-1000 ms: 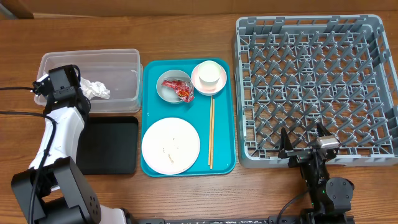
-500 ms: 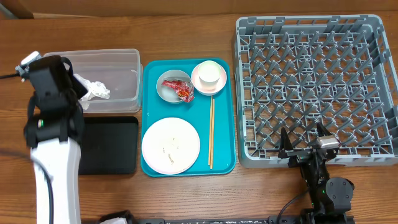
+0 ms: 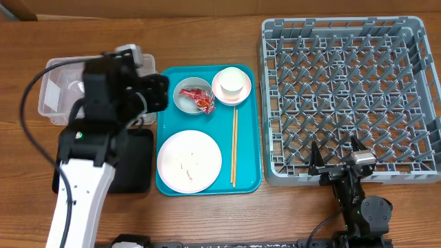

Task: Sort waste into correct bins and load items into the dishwasher
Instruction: 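Move the left gripper to the red wrapper in the grey bowl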

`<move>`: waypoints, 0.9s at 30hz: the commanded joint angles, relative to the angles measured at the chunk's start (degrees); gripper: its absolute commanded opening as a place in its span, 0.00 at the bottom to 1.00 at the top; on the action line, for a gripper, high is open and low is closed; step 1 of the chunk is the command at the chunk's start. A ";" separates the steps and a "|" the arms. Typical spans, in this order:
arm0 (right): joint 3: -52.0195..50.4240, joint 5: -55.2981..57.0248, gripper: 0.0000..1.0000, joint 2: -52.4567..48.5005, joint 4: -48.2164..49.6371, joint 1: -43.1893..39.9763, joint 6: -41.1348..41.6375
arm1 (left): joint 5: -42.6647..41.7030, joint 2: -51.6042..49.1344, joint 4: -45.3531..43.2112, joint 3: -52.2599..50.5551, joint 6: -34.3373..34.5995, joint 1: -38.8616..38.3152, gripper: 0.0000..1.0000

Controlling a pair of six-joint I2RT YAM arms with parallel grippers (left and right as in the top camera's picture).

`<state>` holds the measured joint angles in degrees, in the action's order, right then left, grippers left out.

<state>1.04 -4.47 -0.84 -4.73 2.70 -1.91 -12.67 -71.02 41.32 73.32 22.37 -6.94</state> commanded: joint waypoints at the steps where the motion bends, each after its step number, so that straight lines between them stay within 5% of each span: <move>1: -0.59 -0.13 1.00 0.61 0.31 -0.15 0.20 | 0.33 -6.03 6.49 12.35 -3.04 -4.70 0.42; 8: -0.59 -0.13 1.00 0.61 0.31 -0.15 0.20 | 12.04 -19.04 18.58 30.97 -4.85 -14.14 0.53; 27: -0.59 -0.13 1.00 0.61 0.31 -0.15 0.20 | 16.09 -42.10 17.09 31.15 -3.91 -20.52 0.66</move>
<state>1.04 -4.47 -0.84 -4.71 2.70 -1.91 2.24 -110.59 58.67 103.63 18.90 -27.03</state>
